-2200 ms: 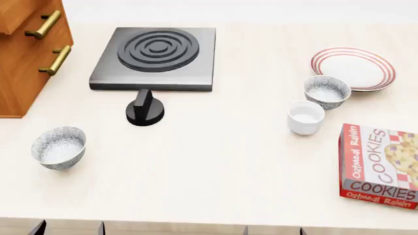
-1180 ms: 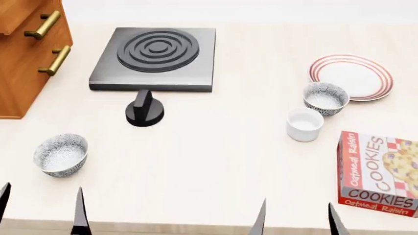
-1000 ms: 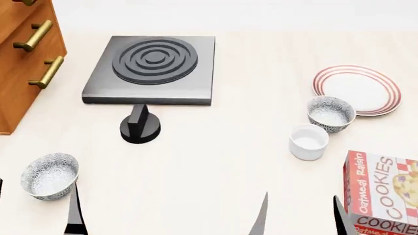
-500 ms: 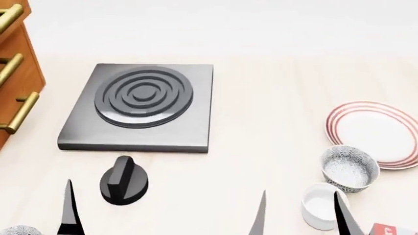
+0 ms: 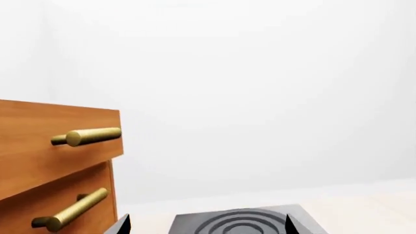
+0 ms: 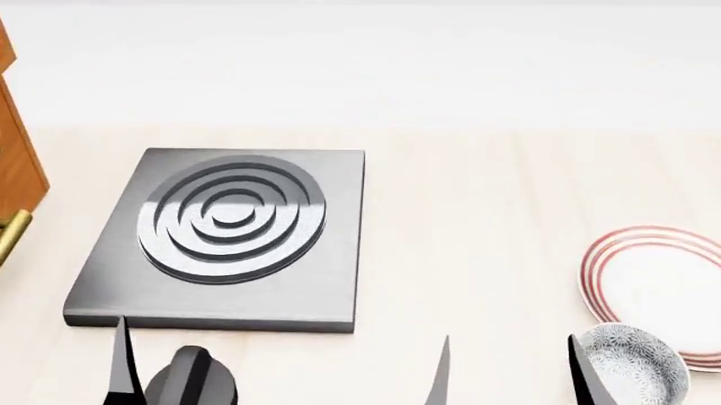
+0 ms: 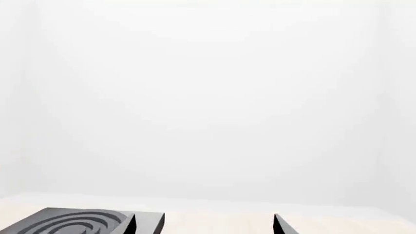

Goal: Pick the akita bowl between the plate and the ramekin and place it on the plate.

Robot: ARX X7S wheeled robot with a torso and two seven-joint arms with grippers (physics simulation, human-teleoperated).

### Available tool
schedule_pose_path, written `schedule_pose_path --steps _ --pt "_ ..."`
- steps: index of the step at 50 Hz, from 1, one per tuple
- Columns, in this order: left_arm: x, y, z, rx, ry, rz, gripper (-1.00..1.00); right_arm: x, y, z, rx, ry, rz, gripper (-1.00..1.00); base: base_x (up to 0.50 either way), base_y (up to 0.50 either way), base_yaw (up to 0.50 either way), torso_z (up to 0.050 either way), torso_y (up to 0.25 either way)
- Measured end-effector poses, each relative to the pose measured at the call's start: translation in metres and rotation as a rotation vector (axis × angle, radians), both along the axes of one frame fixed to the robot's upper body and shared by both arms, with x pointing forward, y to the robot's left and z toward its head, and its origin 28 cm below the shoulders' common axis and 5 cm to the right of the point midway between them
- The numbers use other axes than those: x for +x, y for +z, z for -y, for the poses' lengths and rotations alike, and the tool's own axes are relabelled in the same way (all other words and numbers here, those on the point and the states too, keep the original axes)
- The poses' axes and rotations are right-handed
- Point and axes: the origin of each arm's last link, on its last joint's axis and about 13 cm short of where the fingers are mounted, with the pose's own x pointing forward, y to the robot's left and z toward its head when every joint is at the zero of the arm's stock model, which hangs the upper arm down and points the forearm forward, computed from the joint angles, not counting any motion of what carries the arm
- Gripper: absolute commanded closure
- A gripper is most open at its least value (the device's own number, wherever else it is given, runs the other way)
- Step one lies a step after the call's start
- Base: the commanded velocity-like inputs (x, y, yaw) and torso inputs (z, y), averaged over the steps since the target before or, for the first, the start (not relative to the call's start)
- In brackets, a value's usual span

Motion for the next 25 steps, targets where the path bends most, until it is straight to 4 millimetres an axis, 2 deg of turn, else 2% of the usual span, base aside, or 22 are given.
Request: schedule_pose_path --steps 3,25 --pt "-0.0002 -0.0007 0.0000 0.000 -0.002 -0.003 -1.00 0.0000 -0.0013 -0.0002 0.005 0.008 -0.005 -1.00 0.00 0.00 0.00 0.000 0.000" --pt "-0.0006 -0.0037 0.0001 -0.004 -0.008 -0.016 -1.00 -0.0004 -0.0053 -0.0010 0.038 0.053 -0.035 -1.00 -0.04 -0.50 0.00 0.000 0.000"
